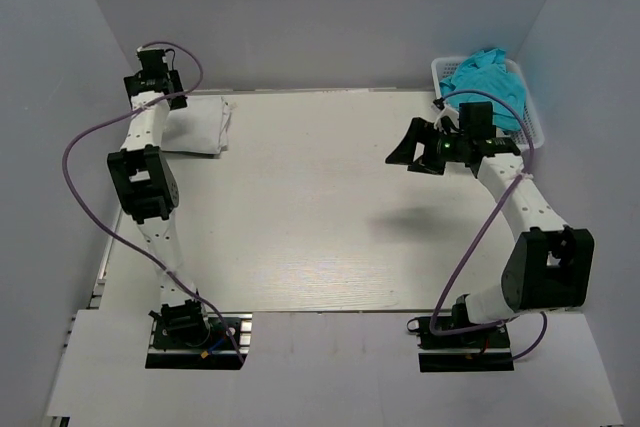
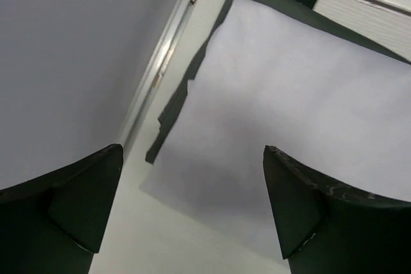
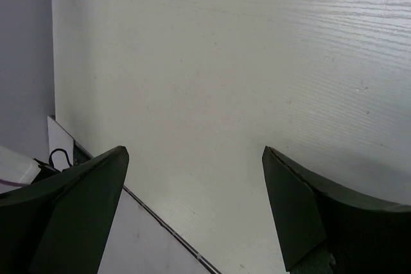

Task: Fold and stack the t-shirts
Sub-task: Put the neatly folded tshirt into the corner of the board with the left arm

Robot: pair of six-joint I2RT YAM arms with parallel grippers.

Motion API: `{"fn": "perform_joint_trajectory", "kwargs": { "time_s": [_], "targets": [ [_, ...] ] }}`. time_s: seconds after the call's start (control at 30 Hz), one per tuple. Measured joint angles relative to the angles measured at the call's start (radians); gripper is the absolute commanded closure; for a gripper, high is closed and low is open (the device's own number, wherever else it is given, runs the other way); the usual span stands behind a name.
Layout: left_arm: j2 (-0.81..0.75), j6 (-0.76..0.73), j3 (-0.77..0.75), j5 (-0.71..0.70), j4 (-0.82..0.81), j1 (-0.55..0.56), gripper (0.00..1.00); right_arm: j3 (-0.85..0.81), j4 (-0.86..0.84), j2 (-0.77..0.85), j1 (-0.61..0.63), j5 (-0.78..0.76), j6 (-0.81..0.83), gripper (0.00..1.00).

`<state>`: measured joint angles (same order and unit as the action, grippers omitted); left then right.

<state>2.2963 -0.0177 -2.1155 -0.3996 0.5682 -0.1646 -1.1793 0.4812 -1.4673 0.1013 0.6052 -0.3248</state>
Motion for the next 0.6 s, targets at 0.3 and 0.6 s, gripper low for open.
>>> {"fn": "perform_joint_trajectory", "kwargs": {
  "time_s": [0.3,0.6],
  "targets": [
    [-0.496,0.264,0.409,0.220,0.067,0.056,0.00,0.119,-0.017,0.199,0.001,-0.067,-0.008,0.09],
    [-1.009,0.500,1.152,0.412,-0.070,0.377,0.00,0.458,-0.033,0.483,0.002,-0.222,-0.035,0.09]
  ]
}}
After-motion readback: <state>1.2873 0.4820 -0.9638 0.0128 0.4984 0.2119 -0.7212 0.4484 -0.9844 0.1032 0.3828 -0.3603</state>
